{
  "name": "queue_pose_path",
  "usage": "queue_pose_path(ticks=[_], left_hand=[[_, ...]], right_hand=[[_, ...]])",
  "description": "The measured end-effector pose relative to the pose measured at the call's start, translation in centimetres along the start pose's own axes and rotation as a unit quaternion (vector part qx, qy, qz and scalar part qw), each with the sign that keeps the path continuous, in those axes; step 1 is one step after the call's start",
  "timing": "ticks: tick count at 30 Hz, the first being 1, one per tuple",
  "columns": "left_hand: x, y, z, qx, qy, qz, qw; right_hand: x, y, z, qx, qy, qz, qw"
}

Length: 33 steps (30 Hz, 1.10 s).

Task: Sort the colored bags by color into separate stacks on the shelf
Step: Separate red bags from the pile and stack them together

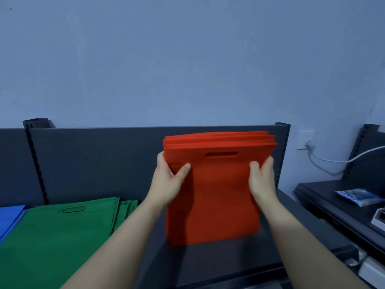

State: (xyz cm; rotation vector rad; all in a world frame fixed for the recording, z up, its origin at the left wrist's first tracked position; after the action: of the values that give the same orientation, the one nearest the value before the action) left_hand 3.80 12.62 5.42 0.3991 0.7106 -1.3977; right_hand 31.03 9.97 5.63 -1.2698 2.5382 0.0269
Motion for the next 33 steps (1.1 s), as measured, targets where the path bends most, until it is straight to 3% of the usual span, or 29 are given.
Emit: queue_pose_path(ticks=[7, 11, 12, 14, 16, 17, 21, 23, 25, 27, 29, 33], left_hand=[[-0.3, 0.0, -0.9, 0.012, -0.003, 0.003, 1.000], [-0.6, -0.5, -1.0, 0.044, 0.002, 0.015, 0.999], [-0.5, -0.4, -0.9, 0.047, 0.003, 0.016, 0.999], [-0.3, -0.1, -0.7, 0.056, 0.002, 0.014, 0.998], [-0.2, 0.0, -0.7, 0.063, -0.003, 0.013, 0.998], [-0.2, 0.0, -0.7, 0.066, -0.005, 0.014, 0.998], [-0.1, 0.0, -0.5, 0.099, -0.010, 0.013, 0.995], [-0.1, -0.1, -0.1, 0.115, -0.008, 0.012, 0.993], [-0.4, -0.3, 0.1, 0.139, -0.007, 0.015, 0.990], [-0.6, -0.3, 0.6, 0.159, 0.000, 0.009, 0.987], [-1.0, -0.2, 1.3, 0.178, 0.015, 0.007, 0.984], [-1.7, -0.1, 1.5, 0.160, 0.028, 0.004, 0.987]], right_hand=[[-0.2, 0.4, -0.1, -0.004, 0.019, -0.007, 1.000], [-0.2, -1.1, -3.6, 0.097, -0.110, 0.085, 0.986], [0.5, -1.0, -5.5, 0.168, -0.179, 0.109, 0.963], [1.9, 0.9, -8.7, 0.326, -0.318, 0.094, 0.885], [2.5, 2.8, -9.2, 0.432, -0.379, 0.028, 0.818], [2.2, 2.8, -8.9, 0.446, -0.377, 0.018, 0.811], [1.5, 2.5, -8.0, 0.446, -0.363, 0.000, 0.818], [0.7, 1.2, -7.8, 0.388, -0.316, 0.033, 0.865], [-1.2, -1.0, -5.7, 0.261, -0.183, 0.056, 0.946], [-2.7, -1.4, -1.8, 0.095, 0.001, -0.030, 0.995], [-2.7, -0.6, 0.0, -0.015, 0.073, -0.100, 0.992], [-2.5, -0.7, -1.3, -0.070, 0.026, -0.054, 0.996]])
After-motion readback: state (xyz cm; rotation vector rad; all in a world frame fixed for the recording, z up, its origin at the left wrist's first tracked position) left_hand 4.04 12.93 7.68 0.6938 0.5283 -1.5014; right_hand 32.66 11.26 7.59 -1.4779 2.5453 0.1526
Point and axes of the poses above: each hand's wrist, its own x-axis away from the middle knuckle, its own y-axis out of the palm, z = x × y, the point moved 8 cm from there along -x, towards the middle knuckle, and after that the axes turned 12 degrees about y, right-handed, at the moved point
